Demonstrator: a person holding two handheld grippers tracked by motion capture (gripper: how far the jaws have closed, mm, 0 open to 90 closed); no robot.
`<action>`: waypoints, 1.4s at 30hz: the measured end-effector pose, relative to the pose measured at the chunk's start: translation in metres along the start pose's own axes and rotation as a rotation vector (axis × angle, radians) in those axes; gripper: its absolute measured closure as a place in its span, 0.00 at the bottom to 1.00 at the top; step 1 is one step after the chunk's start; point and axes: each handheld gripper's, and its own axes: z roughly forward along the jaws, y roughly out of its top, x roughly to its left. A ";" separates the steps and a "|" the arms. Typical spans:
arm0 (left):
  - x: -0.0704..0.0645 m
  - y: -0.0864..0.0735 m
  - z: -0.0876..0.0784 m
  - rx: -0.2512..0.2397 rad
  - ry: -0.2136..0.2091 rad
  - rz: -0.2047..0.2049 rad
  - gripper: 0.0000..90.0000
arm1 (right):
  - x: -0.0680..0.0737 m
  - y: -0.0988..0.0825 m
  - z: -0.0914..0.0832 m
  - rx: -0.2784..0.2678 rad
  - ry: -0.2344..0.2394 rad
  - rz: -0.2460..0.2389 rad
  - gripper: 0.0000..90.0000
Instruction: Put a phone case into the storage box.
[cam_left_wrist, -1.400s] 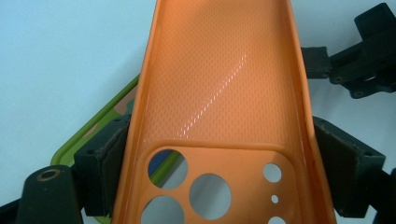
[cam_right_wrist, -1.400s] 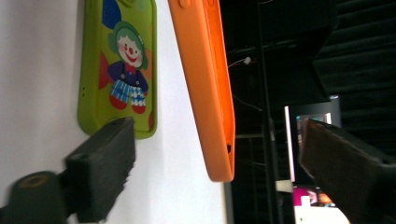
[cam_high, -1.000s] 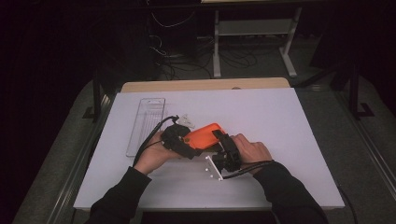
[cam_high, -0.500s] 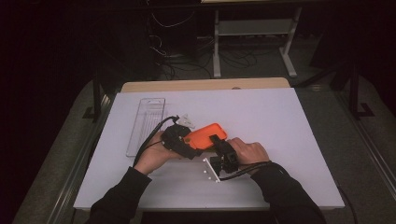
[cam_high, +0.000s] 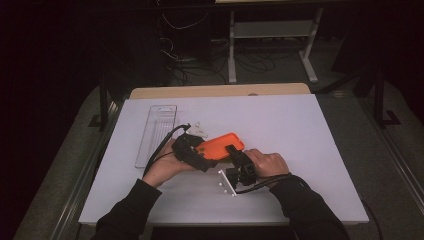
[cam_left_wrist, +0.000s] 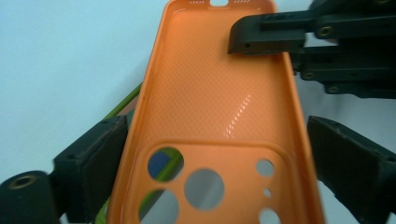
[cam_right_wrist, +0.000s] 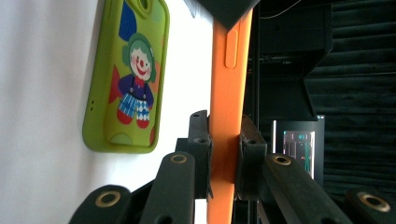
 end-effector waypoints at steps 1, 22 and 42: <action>0.000 0.000 -0.002 -0.001 -0.014 -0.005 0.06 | 0.000 -0.001 0.000 0.003 -0.001 0.004 0.87; 0.010 -0.009 -0.018 -0.014 -0.012 0.028 0.00 | -0.013 -0.026 -0.004 0.039 0.070 0.151 0.87; 0.013 -0.010 -0.019 -0.018 0.008 0.027 0.00 | -0.031 -0.041 -0.001 0.030 0.236 0.622 0.87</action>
